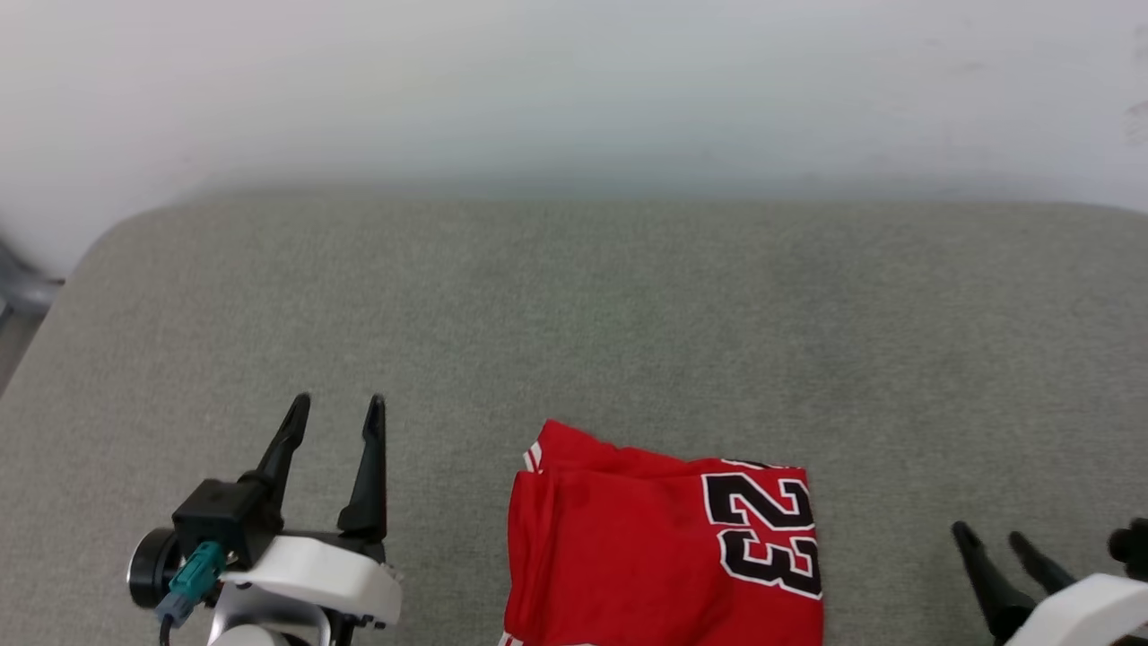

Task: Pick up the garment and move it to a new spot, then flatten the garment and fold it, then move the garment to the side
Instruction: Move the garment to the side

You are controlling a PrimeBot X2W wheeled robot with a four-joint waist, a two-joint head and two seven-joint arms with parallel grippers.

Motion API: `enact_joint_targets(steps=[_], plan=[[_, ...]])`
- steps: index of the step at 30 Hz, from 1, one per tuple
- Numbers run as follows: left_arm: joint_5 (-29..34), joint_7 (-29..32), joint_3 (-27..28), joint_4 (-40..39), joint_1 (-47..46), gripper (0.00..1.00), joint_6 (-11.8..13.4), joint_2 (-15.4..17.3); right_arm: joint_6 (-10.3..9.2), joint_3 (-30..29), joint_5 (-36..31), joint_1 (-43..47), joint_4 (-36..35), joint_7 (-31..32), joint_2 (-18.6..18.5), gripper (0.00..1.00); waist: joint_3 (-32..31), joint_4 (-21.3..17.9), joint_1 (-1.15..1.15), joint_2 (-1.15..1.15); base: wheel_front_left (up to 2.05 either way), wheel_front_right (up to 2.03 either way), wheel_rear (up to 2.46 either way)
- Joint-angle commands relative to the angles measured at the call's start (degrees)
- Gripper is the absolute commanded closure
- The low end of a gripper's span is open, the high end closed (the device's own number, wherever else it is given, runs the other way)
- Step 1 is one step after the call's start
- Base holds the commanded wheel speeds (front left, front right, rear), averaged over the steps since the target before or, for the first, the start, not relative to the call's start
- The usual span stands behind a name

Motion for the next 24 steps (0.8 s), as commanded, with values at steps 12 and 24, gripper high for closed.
enact_joint_targets(steps=[12, 24], plan=[[3.17, -0.19, 1.17, 1.39, -6.19, 0.00, -3.85, -4.29, -0.05, 10.21, 16.59, -6.00, 6.99, 14.89, -0.33, 0.00, 10.30, 7.22, 0.00, 0.00, 0.00, 0.00, 0.00], [6.29, -0.20, 2.94, 4.15, -4.84, 0.00, -6.49, -5.79, -0.06, 14.83, 15.35, -8.32, 9.01, 16.77, -2.44, 1.00, 7.74, 6.47, 0.00, 0.00, 0.00, 0.00, 0.00]])
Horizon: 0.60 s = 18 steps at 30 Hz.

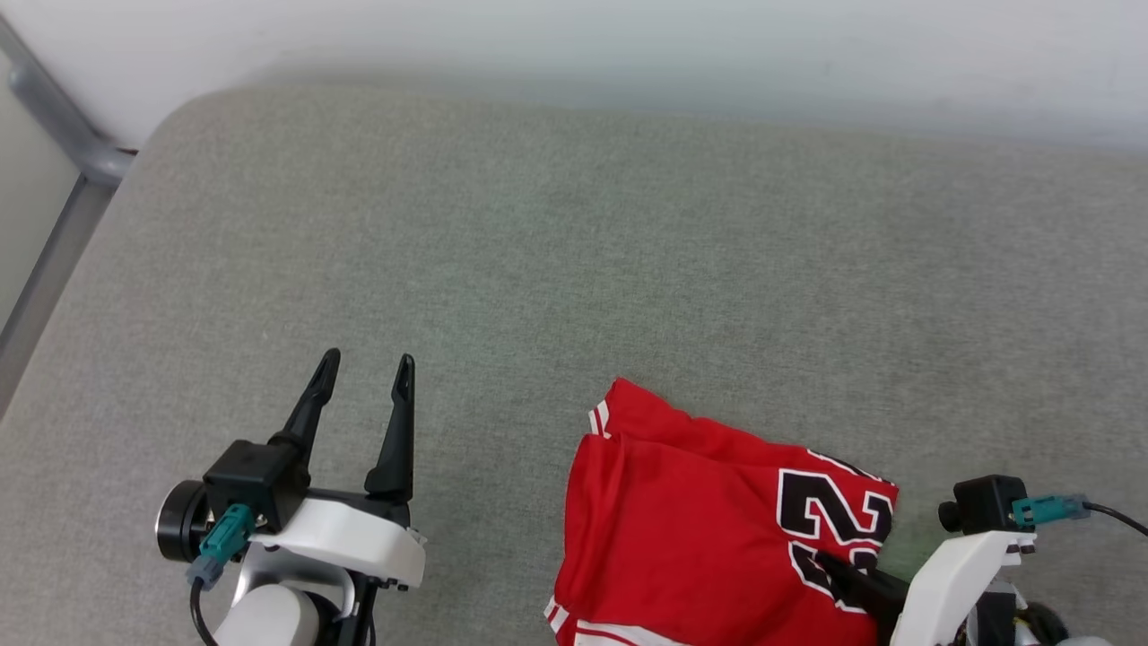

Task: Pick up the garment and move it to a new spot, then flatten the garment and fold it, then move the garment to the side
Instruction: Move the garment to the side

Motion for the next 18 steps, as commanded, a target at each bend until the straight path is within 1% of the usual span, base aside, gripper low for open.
enact_joint_targets(steps=[1, 2, 5, 8, 12, 15, 18], plan=[[0.29, -0.12, 0.00, 0.06, 0.58, 0.00, -0.21, 0.16, -0.13, 0.29, -2.21, 0.00, -0.16, -0.64, -1.47, 1.00, -1.71, -1.30, -0.01, 0.00, 0.00, 0.00, 0.00], [0.54, -0.11, -0.02, 0.13, 0.74, 0.00, -0.21, 0.29, -0.13, 0.53, -4.48, -0.32, -0.56, -1.18, -2.48, 1.00, -2.25, -1.93, -0.01, 0.00, 0.00, 0.00, 0.00], [0.49, -0.11, 0.40, -0.15, 1.62, 0.00, 0.12, 0.49, -0.11, 1.20, -10.77, -1.38, -1.63, -1.85, -4.02, 1.00, -3.54, -4.75, -0.01, 0.00, 0.00, 0.00, 0.00], [0.58, -0.11, 0.86, -1.24, 2.30, 0.00, 0.50, 0.48, -0.11, 0.13, -15.14, -1.80, -2.53, -1.50, -5.26, 1.00, -3.84, -7.77, -0.01, 0.00, 0.00, 0.00, 0.00], [1.12, -0.11, 1.07, -2.98, 2.78, 0.00, 1.01, 0.61, -0.10, -1.76, -19.00, -2.76, -3.76, -0.73, -6.92, 1.00, -3.10, -12.34, -0.01, 0.00, 0.00, 0.00, 0.00], [1.58, -0.09, 1.14, -4.23, 2.80, 0.00, 1.33, 0.97, -0.10, -2.84, -20.75, -4.10, -4.01, -0.44, -7.99, 1.00, -1.78, -16.30, -0.01, 0.00, 0.00, 0.00, 0.00], [2.07, 0.18, 0.97, -5.56, 1.80, 0.00, 1.28, 1.39, -0.10, -3.46, -21.12, -6.18, -4.00, -0.76, -8.36, 1.00, 0.49, -19.87, -0.01, 0.00, 0.00, 0.00, 0.00]])
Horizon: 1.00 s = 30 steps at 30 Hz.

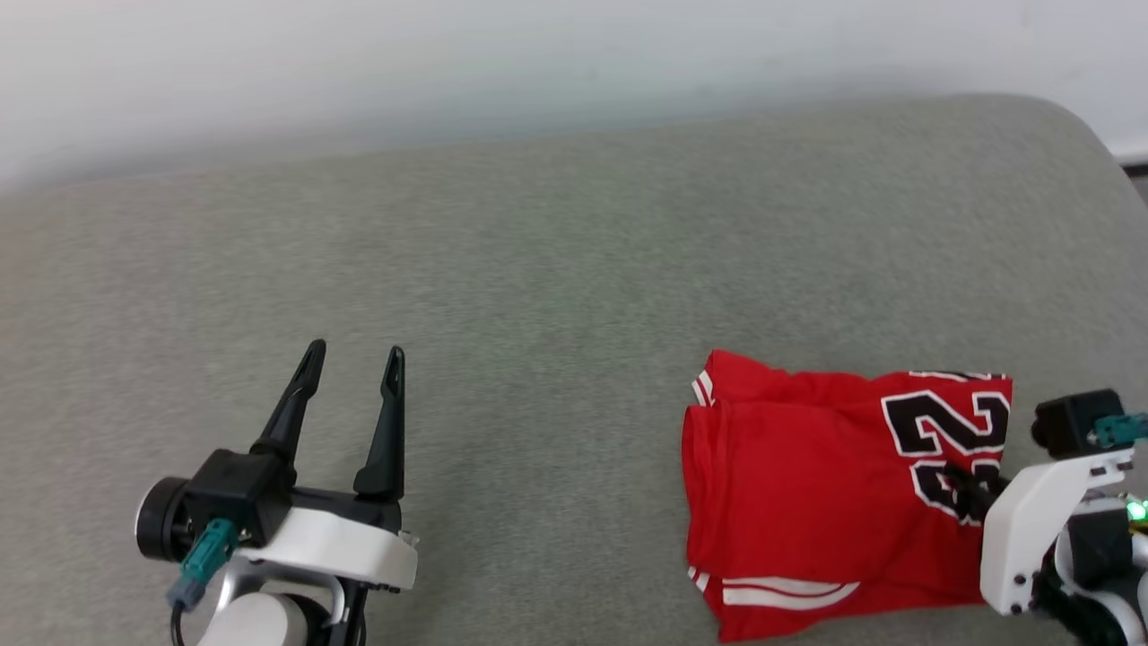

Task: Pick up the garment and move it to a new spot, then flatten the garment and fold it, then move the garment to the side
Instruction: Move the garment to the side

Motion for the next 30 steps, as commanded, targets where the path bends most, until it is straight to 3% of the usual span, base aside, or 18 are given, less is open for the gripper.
enact_joint_targets(steps=[1, 6, 10, 18, 25, 26, 30], plan=[[0.33, 0.14, 0.02, -0.69, -1.05, 0.00, 0.03, 0.41, -0.06, 0.03, -0.07, -2.06, 0.10, -0.40, -0.47, 1.00, 3.66, -4.89, 0.00, 0.00, 0.00, 0.00, 0.00], [1.57, 1.26, -0.26, -2.68, -4.98, 0.00, -0.40, 1.34, -0.06, -1.44, -1.34, -7.92, 2.42, -3.20, -1.42, 1.00, 9.93, -8.65, 0.00, 0.00, 0.00, 0.00, 0.00], [2.75, 2.48, -0.74, -4.30, -9.69, 0.00, -1.49, 1.91, -0.07, -4.52, -2.84, -13.92, 5.93, -5.89, -4.09, 1.00, 15.65, -9.39, 0.00, 0.00, 0.00, 0.00, 0.00], [5.32, 4.74, -2.72, -7.03, -18.79, 0.00, -3.95, 2.76, -0.07, -13.68, -7.47, -23.30, 13.42, -10.54, -11.68, 1.00, 26.03, -7.44, 0.00, 0.00, 0.00, 0.00, 0.00], [6.77, 5.41, -3.82, -7.72, -23.90, 0.00, -5.27, 2.85, -0.07, -21.15, -10.72, -29.18, 19.63, -15.07, -13.05, 1.00, 31.17, -5.30, 0.00, 0.00, 0.00, 0.00, 0.00], [6.86, 5.18, -4.35, -7.11, -24.77, 0.00, -5.59, 2.71, -0.06, -22.42, -12.61, -30.71, 22.06, -18.14, -12.15, 0.00, 31.36, -4.76, 0.00, 0.00, 0.00, 0.00, 0.00], [6.57, 4.73, -4.71, -6.01, -24.70, 0.00, -5.82, 2.35, -0.07, -24.12, -15.55, -31.34, 24.03, -21.81, -11.40, 0.00, 30.33, -4.30, 0.00, 0.00, 0.00, 0.00, 0.00]])
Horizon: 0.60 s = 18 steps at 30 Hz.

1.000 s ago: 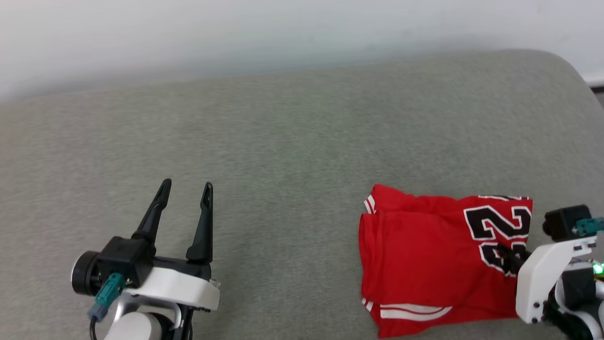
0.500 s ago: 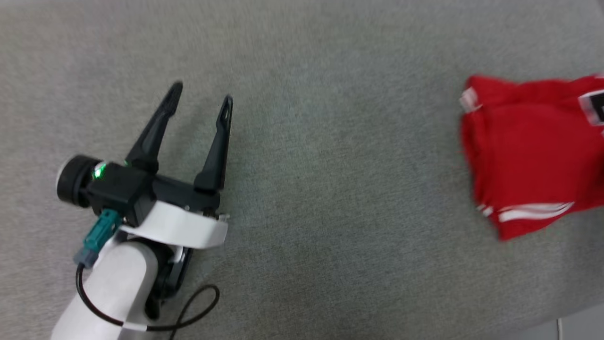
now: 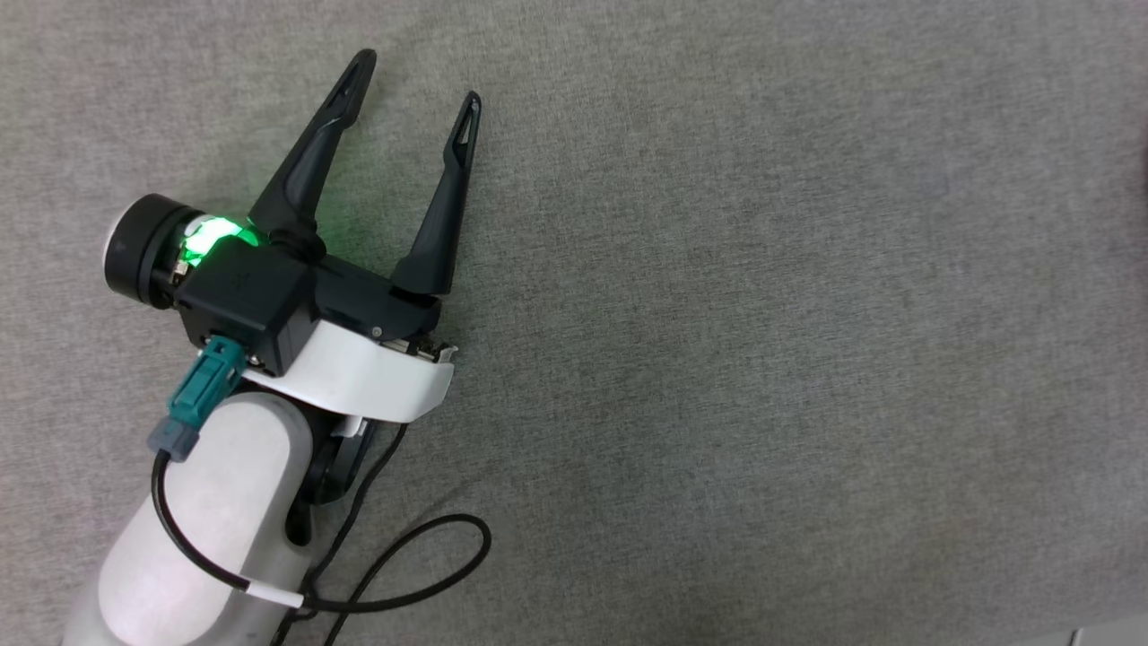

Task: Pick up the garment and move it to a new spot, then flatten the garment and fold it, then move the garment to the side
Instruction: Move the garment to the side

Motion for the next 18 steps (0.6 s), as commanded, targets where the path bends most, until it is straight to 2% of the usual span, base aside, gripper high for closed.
enact_joint_targets(steps=[1, 6, 7, 8, 10, 18], plan=[[-0.29, -0.45, 0.05, 0.19, -0.04, 0.00, 0.02, -0.24, -0.09, -0.89, -1.08, -0.93, 0.35, -1.04, -0.11, 0.00, -0.96, 0.23, -0.02, 0.00, 0.00, 0.00, 0.00], [-1.77, -1.86, 1.13, 2.40, 3.13, 0.00, 1.28, -0.67, -0.10, -3.64, -5.49, -0.04, 0.84, -7.73, 3.25, 0.00, -5.27, 0.58, -0.02, 0.00, 0.00, 0.00, 0.00], [-2.05, -1.98, 1.41, 2.62, 4.00, 0.00, 1.62, -0.63, -0.10, -3.41, -6.04, 0.53, 0.32, -8.88, 3.64, 0.00, -6.23, 0.67, -0.02, 0.00, 0.00, 0.00, 0.00], [-3.18, -3.06, 2.39, 3.68, 6.83, 0.00, 2.51, -1.00, -0.10, -2.23, -6.75, 3.00, -1.34, -12.24, 5.61, 0.00, -9.96, 1.32, -0.02, 0.00, 0.00, 0.00, 0.00], [-3.91, -3.62, 2.90, 4.46, 8.94, 0.00, 3.12, -1.41, -0.09, -1.07, -6.26, 5.05, -3.06, -14.00, 6.96, 0.00, -12.54, 1.93, -0.02, 0.00, 0.00, 0.00, 0.00], [-6.62, -4.84, 5.04, 6.48, 16.98, 0.00, 5.01, -3.74, -0.08, 4.79, -3.18, 15.67, -12.92, -15.44, 13.68, 0.00, -22.01, 5.12, -0.02, 0.00, 0.00, 0.00, 0.00]])
